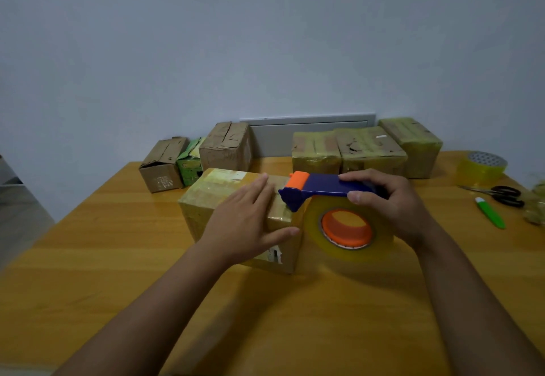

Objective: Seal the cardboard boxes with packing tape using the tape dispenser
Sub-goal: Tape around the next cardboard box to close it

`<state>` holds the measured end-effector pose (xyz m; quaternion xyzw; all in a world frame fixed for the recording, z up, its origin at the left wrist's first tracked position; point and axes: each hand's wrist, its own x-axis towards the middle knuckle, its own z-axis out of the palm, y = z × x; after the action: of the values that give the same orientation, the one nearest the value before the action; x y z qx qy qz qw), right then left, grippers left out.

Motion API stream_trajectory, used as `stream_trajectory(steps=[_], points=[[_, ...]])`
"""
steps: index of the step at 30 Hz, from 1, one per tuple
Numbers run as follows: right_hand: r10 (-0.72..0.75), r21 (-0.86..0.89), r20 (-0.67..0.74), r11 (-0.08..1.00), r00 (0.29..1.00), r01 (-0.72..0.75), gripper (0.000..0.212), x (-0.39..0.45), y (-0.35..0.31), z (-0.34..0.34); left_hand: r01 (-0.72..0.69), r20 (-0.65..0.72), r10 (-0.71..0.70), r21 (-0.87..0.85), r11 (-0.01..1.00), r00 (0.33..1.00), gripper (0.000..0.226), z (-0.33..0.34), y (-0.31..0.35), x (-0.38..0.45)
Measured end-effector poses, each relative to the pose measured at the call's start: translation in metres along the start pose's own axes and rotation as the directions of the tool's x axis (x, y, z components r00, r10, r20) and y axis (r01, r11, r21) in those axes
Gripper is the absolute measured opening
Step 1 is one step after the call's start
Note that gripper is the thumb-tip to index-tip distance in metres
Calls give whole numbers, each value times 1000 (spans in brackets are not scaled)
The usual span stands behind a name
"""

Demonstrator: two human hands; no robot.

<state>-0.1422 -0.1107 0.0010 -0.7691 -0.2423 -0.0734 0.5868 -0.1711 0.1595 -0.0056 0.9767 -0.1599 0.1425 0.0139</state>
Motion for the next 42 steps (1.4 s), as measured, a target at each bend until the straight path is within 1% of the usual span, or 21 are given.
stream_trajectory(steps=[3,6,10,15,18,23,25,27,30,33,36,37,39,41,42], points=[[-1,36,-40,999,999,3,46,-5,4,16,-60,-9,60,11,998,998,87,-3,-9,-1],[-8,53,-45,999,999,11,45,-5,6,43,-122,-19,122,-9,993,992,82,-7,-27,-3],[-18,97,-73,995,997,25,49,-7,13,71,-104,-18,103,-43,994,995,74,-1,-44,-10],[2,97,-24,995,1000,1,60,-18,26,72,-121,-60,122,15,993,991,72,4,-44,-7],[-6,112,-48,994,999,11,58,-21,25,70,-138,-88,140,29,990,986,70,5,-44,-6],[-13,77,-86,997,996,20,50,-39,27,44,-89,-35,90,6,996,995,80,4,-50,-4],[-11,40,-79,999,997,14,48,-51,29,26,-86,-37,86,13,996,996,78,4,-50,-4],[-10,-51,-30,999,1000,8,48,-61,30,13,-86,-41,87,14,996,995,74,4,-46,-4],[39,-140,49,990,998,-32,53,-62,27,14,-122,-37,122,3,993,992,65,2,-43,-6],[53,-217,90,976,995,-33,51,-56,23,22,-139,19,139,-17,990,990,62,-2,-42,-6],[59,-300,118,954,991,-21,47,-46,17,27,-81,49,84,-67,994,995,66,-5,-38,-4],[55,-325,123,946,991,-12,48,-42,15,28,-50,45,54,-83,995,998,65,-5,-34,-2],[55,-372,136,928,989,0,46,-33,11,33,5,-4,-5,-97,995,1000,55,-1,-23,3],[61,-407,146,914,987,3,44,-22,6,36,37,-89,-42,-56,998,995,42,5,-14,5],[68,-417,148,909,987,0,43,-18,2,38,47,-120,-51,-35,998,991,39,7,-12,6]])
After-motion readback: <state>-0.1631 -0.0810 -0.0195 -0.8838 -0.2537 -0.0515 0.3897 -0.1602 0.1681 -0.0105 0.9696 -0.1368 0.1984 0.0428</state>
